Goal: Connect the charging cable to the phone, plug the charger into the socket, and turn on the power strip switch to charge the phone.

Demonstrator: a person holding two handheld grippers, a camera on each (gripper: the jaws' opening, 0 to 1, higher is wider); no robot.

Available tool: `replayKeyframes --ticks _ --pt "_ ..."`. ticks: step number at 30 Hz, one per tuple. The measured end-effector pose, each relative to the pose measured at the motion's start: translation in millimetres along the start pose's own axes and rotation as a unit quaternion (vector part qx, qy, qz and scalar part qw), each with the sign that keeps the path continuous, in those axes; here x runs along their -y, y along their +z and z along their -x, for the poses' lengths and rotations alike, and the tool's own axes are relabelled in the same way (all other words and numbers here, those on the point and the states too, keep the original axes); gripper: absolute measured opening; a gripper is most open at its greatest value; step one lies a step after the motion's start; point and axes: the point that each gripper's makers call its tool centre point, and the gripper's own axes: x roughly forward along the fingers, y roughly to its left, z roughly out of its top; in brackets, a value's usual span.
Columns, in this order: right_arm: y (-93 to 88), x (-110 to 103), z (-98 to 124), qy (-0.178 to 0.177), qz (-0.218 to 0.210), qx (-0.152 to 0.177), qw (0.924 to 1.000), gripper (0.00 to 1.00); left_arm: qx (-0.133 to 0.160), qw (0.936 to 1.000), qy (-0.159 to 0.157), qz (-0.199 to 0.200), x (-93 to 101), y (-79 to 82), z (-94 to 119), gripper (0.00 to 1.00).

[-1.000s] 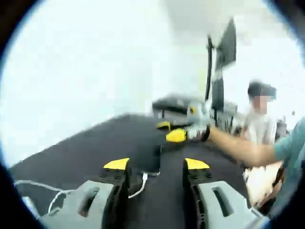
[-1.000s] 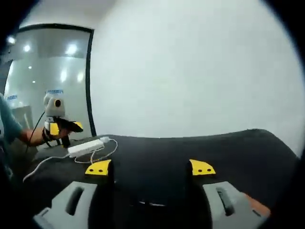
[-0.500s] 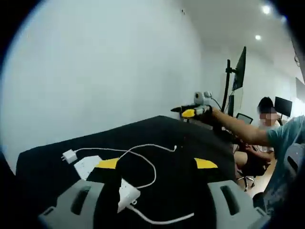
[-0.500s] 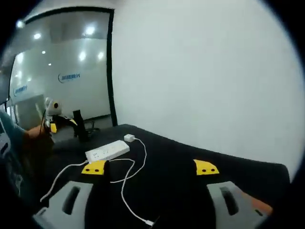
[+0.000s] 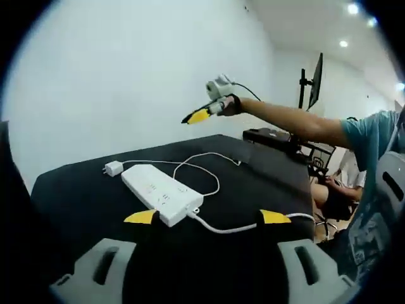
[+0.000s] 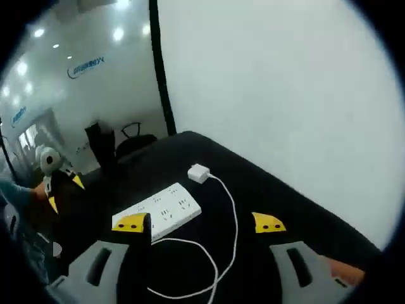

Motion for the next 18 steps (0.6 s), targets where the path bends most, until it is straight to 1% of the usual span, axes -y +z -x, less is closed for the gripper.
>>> replayKeyframes --ticks 1,2,4,5,6,7,8,9,10,11,12,15,16,17,18 --pt "4.0 -1.1 -12.7 0.001 0.024 -0.011 0.9997 0.61 -0.002 1.0000 0.002 -0.002 -2.9 -4.9 0.1 0.56" --pt "9.8 -6.1 -31.2 0.005 0.063 -0.022 0.9978 0.62 -0.002 1.0000 0.001 -0.007 -7.5 -10.6 1.3 0.55" --pt "17.6 -5.5 -53.4 -0.004 0.085 -0.044 0.9954 0.67 0.000 1.0000 -0.001 -0.008 -13.4 -16.5 1.3 0.54" --pt "27.2 -5.8 -69.0 -0.007 0.103 -0.044 0.9937 0.68 0.002 1.0000 -0.002 -0.006 -18.5 -19.3 2.6 0.54" --pt "35.4 -2.2 -78.3 -0.006 0.130 -0.042 0.9907 0.68 0.006 1.0000 -0.006 0.000 -20.5 -20.2 3.0 0.54" --pt "41.8 -2.5 -91.2 -0.001 0.162 -0.044 0.9859 0.67 0.012 0.9998 -0.012 0.012 -22.8 -20.7 4.1 0.54" --pt "44.9 1.6 -98.9 0.006 0.172 -0.053 0.9836 0.65 0.012 0.9997 -0.014 0.016 -25.1 -21.8 4.4 0.54" --pt "47.5 4.5 -110.1 0.013 0.180 -0.062 0.9816 0.64 0.011 0.9995 -0.017 0.023 -28.1 -23.2 5.1 0.54" --pt "45.0 3.4 -115.6 0.022 0.197 -0.067 0.9779 0.64 0.010 0.9995 -0.018 0.024 -29.2 -23.6 5.1 0.53" --pt "38.1 3.9 -122.6 0.027 0.213 -0.082 0.9733 0.63 0.009 0.9994 -0.019 0.026 -31.8 -24.8 5.0 0.51" --pt "35.9 6.3 -127.7 0.030 0.226 -0.094 0.9692 0.62 0.009 0.9994 -0.020 0.027 -32.4 -25.3 4.8 0.50" --pt "30.2 8.6 -143.1 0.048 0.241 -0.110 0.9631 0.56 0.000 0.9996 -0.020 0.022 -34.7 -30.3 -0.4 0.49" --pt "29.9 11.3 -147.3 0.049 0.237 -0.110 0.9639 0.53 -0.002 0.9996 -0.020 0.020 -35.3 -32.1 -1.9 0.48" --pt "28.0 13.5 -150.6 0.053 0.240 -0.111 0.9628 0.50 -0.005 0.9996 -0.020 0.019 -34.4 -33.9 -3.7 0.47" --pt "25.6 20.6 -155.6 0.057 0.254 -0.113 0.9591 0.47 -0.008 0.9996 -0.020 0.019 -34.5 -36.4 -5.8 0.47"
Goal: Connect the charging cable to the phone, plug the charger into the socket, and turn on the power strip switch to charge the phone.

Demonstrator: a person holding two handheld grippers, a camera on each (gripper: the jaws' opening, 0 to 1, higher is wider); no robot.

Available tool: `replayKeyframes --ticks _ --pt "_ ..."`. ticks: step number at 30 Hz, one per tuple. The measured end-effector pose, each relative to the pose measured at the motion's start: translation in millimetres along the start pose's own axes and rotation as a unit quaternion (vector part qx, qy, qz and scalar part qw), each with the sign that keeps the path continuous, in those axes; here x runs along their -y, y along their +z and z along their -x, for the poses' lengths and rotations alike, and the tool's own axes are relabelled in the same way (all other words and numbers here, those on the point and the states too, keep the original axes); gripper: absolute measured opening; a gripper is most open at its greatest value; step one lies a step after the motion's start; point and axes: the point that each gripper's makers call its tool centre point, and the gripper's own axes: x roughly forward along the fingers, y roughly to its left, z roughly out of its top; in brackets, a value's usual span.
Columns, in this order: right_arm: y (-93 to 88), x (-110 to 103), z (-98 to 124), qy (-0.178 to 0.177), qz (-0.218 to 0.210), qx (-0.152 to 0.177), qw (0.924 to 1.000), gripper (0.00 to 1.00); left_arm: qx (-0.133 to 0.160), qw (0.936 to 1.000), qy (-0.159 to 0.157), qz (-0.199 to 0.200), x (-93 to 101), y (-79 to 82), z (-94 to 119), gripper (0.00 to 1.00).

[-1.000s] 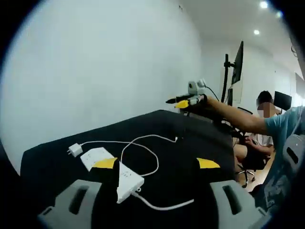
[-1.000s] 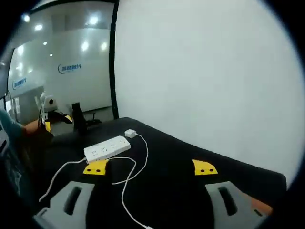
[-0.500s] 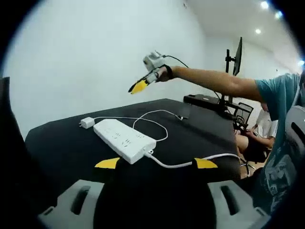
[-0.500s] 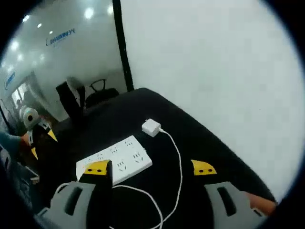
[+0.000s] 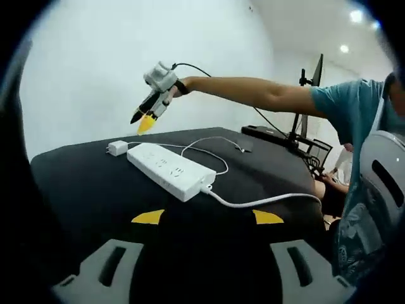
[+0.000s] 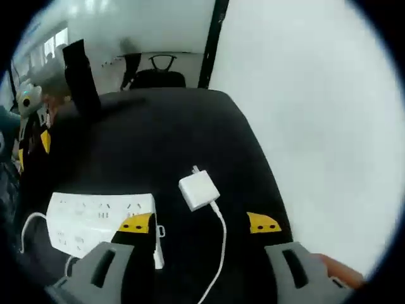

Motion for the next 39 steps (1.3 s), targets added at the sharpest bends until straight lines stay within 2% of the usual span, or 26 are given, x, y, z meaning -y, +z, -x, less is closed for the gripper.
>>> replayKeyframes --ticks 2,3,8,12,14,15,16,17,19,21,23,26,28,30,31,33,35,38,39 --pt "-12.6 12.8 -7.3 -0.009 0.000 -0.021 0.9997 0.38 -0.008 1.0000 -0.003 0.001 1.4 -4.7 -2.2 0.46" --pt "-15.2 14.9 -10.1 -0.008 0.001 -0.019 0.9998 0.36 -0.011 0.9999 -0.004 0.000 1.7 -6.6 -3.2 0.46" --pt "-14.6 17.6 -28.2 0.005 0.016 -0.005 0.9998 0.35 -0.019 0.9998 0.010 0.006 -5.7 -12.3 -7.0 0.44" --pt "-14.8 21.5 -46.1 0.020 0.059 -0.028 0.9977 0.28 -0.018 0.9995 0.021 0.013 -11.0 -12.4 -8.4 0.41" --pt "-16.9 16.4 -52.4 0.031 0.094 -0.036 0.9945 0.27 -0.016 0.9994 0.025 0.016 -12.3 -11.7 -9.4 0.40" --pt "-16.5 14.4 -56.3 0.033 0.086 -0.036 0.9951 0.25 -0.016 0.9994 0.027 0.017 -13.1 -11.8 -10.0 0.40" --pt "-16.4 13.5 -57.4 0.036 0.089 -0.036 0.9947 0.22 -0.017 0.9993 0.028 0.017 -13.4 -12.2 -10.4 0.40" --pt "-16.0 17.4 -60.0 0.041 0.107 -0.041 0.9926 0.14 -0.019 0.9992 0.030 0.016 -14.6 -12.9 -11.0 0.40" --pt "-14.8 17.9 -62.3 0.039 0.133 -0.049 0.9891 0.04 -0.021 0.9991 0.034 0.014 -16.6 -13.9 -11.2 0.39" --pt "-16.3 17.2 -63.3 0.040 0.166 -0.059 0.9835 0.03 -0.021 0.9989 0.039 0.014 -20.8 -14.7 -11.6 0.37" --pt "-13.7 9.2 -59.8 0.040 0.164 -0.058 0.9839 0.03 -0.020 0.9988 0.043 0.015 -22.7 -15.3 -11.6 0.35" --pt "-7.2 5.4 -45.8 0.009 0.219 -0.058 0.9739 0.02 -0.020 0.9987 0.042 0.018 -22.0 -15.6 -11.3 0.35" --pt "-1.7 2.7 -34.5 -0.013 0.240 -0.054 0.9691 0.02 -0.015 0.9988 0.042 0.018 -19.3 -12.9 -10.2 0.35" --pt "6.1 3.6 -16.1 -0.053 0.289 -0.054 0.9545 0.02 -0.011 0.9989 0.043 0.014 -17.7 -10.0 -8.5 0.35" --pt "8.0 15.1 -4.7 -0.081 0.312 -0.064 0.9444 0.02 -0.007 0.9989 0.045 0.012 -17.8 -8.1 -6.8 0.35" --pt "6.7 17.1 13.6 -0.118 0.368 -0.086 0.9184 0.01 -0.001 0.9987 0.049 0.013 -17.8 -5.1 -4.5 0.34" --pt "7.9 15.0 33.5 -0.159 0.418 -0.103 0.8887 0.01 0.006 0.9986 0.050 0.017 -16.7 -1.9 -2.3 0.34" --pt "7.1 9.9 56.2 -0.193 0.461 -0.127 0.8567 0.01 0.015 0.9983 0.052 0.022 -15.3 2.5 -2.2 0.34" --pt "7.7 5.3 65.8 -0.201 0.482 -0.132 0.8425 0.01 0.018 0.9980 0.056 0.025 -15.9 4.8 -2.6 0.34"
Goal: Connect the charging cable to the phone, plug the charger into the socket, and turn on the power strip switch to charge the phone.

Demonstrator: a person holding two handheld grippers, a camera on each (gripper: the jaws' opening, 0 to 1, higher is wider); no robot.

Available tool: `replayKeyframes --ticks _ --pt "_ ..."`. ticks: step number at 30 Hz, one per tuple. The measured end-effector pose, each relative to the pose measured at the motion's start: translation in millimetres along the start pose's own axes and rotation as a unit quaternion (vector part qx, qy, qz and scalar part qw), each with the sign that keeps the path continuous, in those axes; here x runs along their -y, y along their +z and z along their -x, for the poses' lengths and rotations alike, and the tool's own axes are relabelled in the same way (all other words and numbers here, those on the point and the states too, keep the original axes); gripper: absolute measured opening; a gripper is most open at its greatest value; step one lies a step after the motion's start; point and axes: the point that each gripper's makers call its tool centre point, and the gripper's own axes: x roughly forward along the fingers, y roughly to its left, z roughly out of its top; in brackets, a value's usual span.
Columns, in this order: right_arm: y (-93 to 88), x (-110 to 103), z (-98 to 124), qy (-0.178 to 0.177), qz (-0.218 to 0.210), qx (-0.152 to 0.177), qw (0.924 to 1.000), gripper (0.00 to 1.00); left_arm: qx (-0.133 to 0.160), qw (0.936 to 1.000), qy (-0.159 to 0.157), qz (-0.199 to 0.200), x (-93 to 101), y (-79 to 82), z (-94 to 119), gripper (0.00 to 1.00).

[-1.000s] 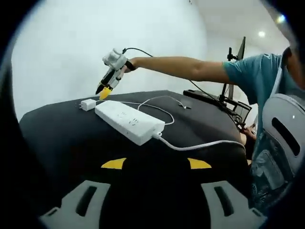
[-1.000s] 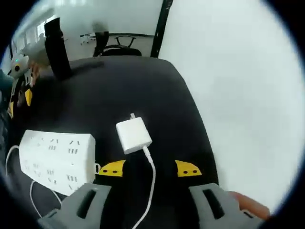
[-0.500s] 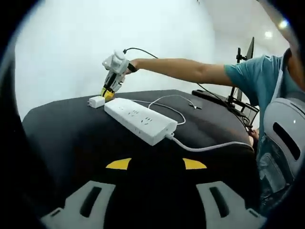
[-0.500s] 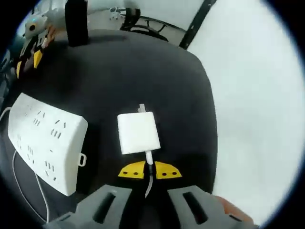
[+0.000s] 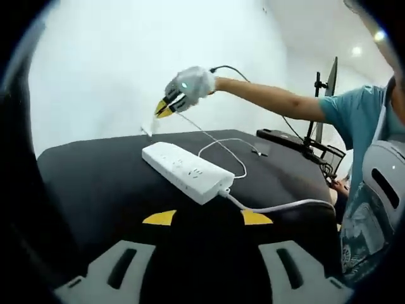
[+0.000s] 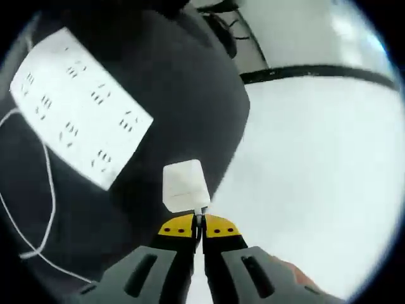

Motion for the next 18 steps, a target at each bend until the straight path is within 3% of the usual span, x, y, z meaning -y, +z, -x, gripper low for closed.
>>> replayKeyframes --ticks 3,8,15,18 --pt "-1.1 -5.3 20.7 0.007 0.002 -0.005 1.0000 0.01 0.007 0.9999 0.000 0.016 2.0 6.4 -1.3 0.33" --pt "9.2 -11.6 60.4 0.018 -0.006 -0.003 0.9998 0.01 -0.016 0.9997 -0.013 0.013 13.4 8.8 -1.1 0.34" --pt "29.6 -14.5 114.6 0.002 -0.017 0.005 0.9998 0.02 -0.034 0.9994 -0.009 0.004 20.7 8.9 5.7 0.34" --pt "44.7 -25.8 135.8 -0.004 -0.005 0.006 1.0000 0.02 -0.040 0.9991 -0.011 0.008 25.0 5.8 9.1 0.34"
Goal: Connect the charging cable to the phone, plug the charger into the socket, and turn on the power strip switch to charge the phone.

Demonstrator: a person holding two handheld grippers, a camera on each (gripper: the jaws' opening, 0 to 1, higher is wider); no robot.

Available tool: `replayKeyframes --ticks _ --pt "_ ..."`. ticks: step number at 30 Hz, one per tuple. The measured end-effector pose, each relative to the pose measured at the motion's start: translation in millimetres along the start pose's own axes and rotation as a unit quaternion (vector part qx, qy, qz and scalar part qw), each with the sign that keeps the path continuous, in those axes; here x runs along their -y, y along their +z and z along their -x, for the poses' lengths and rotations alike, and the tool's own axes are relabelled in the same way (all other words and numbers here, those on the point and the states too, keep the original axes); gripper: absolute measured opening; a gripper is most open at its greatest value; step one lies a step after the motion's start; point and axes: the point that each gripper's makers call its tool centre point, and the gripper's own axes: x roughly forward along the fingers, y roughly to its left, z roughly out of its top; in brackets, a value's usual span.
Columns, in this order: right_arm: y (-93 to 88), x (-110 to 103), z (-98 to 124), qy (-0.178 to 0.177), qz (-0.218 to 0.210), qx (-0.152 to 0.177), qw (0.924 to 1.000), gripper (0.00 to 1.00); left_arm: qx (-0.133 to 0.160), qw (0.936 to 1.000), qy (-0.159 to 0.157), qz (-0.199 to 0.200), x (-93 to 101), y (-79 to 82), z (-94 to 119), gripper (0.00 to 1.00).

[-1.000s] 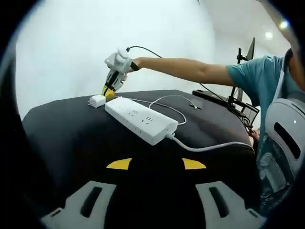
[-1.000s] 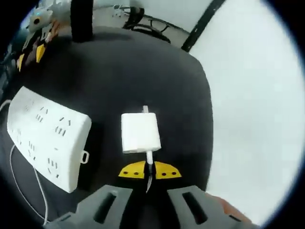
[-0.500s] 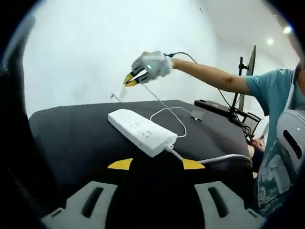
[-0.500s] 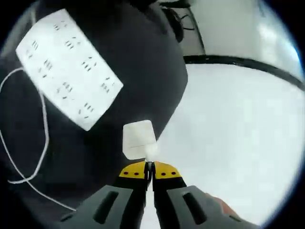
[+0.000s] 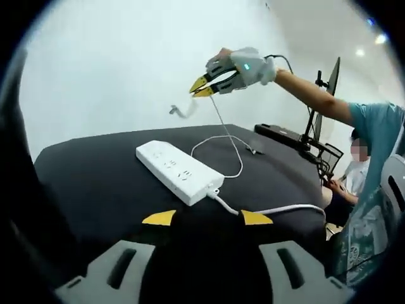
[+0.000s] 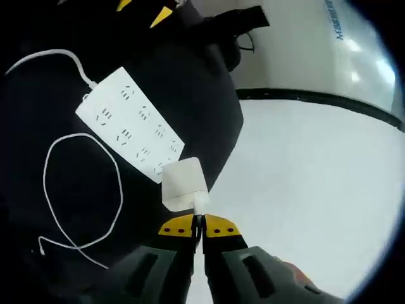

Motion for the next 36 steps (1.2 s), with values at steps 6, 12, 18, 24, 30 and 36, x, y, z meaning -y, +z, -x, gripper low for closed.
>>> replayKeyframes --ticks 6,12,18,24,30,36 --pt "25.5 -24.8 18.9 -0.009 0.053 -0.003 0.9985 0.02 -0.008 0.9999 0.006 0.003 4.2 -9.3 2.4 0.33" --pt "45.7 -53.0 24.9 -0.010 0.105 -0.008 0.9944 0.02 -0.006 0.9999 0.011 0.000 9.2 -11.8 6.5 0.33" --pt "46.2 -75.9 21.3 0.004 0.131 -0.016 0.9913 0.02 -0.007 1.0000 0.005 0.002 8.7 -12.6 4.6 0.32" --pt "46.7 -78.4 15.2 0.004 0.148 -0.025 0.9887 0.02 -0.009 0.9999 0.005 0.000 1.3 -13.3 4.4 0.33" --pt "52.3 -86.2 5.7 0.021 0.170 -0.030 0.9847 0.02 -0.007 1.0000 0.002 -0.006 1.6 -13.2 5.0 0.33" --pt "53.3 -91.9 -3.1 0.038 0.179 -0.038 0.9824 0.02 -0.008 0.9998 -0.001 -0.017 1.1 -15.0 6.5 0.32"
